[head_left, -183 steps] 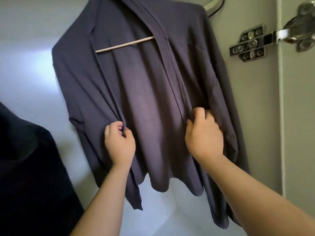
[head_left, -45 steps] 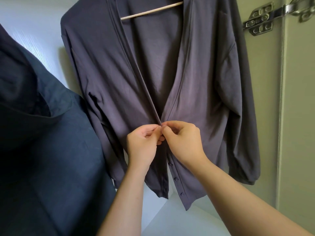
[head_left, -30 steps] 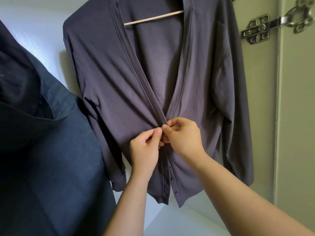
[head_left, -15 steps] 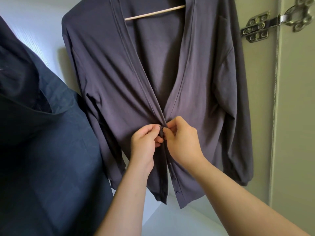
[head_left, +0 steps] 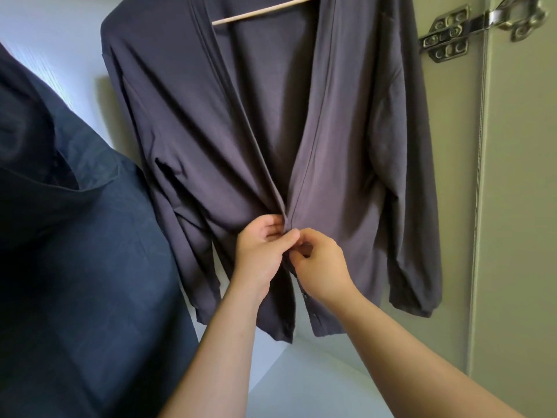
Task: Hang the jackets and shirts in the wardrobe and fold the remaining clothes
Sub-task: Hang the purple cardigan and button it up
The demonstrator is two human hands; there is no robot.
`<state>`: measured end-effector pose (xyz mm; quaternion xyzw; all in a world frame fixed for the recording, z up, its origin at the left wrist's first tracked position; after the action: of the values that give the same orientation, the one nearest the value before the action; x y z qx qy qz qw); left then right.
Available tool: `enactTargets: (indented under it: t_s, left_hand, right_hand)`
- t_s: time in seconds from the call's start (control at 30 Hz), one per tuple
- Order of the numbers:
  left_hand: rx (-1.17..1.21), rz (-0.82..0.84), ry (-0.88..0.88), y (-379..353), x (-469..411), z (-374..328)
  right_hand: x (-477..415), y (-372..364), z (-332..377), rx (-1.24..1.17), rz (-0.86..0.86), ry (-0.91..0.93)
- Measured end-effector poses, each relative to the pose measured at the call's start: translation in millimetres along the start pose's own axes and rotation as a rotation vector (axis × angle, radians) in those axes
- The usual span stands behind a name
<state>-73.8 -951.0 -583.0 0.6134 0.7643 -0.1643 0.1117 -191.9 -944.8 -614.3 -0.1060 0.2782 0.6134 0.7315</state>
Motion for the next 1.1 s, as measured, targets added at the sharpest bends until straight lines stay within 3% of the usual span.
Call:
enactTargets:
  t_s: [0.1,0.3,0.47,0.67,1.1]
  left_hand:
    - [-0.051,-0.059,-0.036,8,-2,9]
    - [-0.142,0.006,-0.041,16,8,32]
    - [-0.293,-0.096,-0.030,27,18,55]
    - [-0.387,-0.098,-0.083,28,29,61]
    - [-0.360,-0.305,-0.175,37,38,50]
  right_hand:
    - [4,0,-8,-0.059,-0.037,-0.040]
    - [15,-6,-27,-0.030,0.048,-0.111]
    - [21,-8,-37,-0.040,0.046,-0.124]
    - [26,-8,-48,0.004,0.051,-0.174]
    - [28,-9,-44,-0.016,-0.006,-0.162]
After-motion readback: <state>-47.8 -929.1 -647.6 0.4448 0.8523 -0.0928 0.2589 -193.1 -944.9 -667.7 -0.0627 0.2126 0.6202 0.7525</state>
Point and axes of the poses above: each hand's wrist, its own x-axis away from the middle knuckle, its own y-axis out of the back of the hand, z = x × y, the point moved 3 cm from there along -x, towards the middle knuckle, and after that the axes turned 4 degrees about -z, right-handed, at the moved point
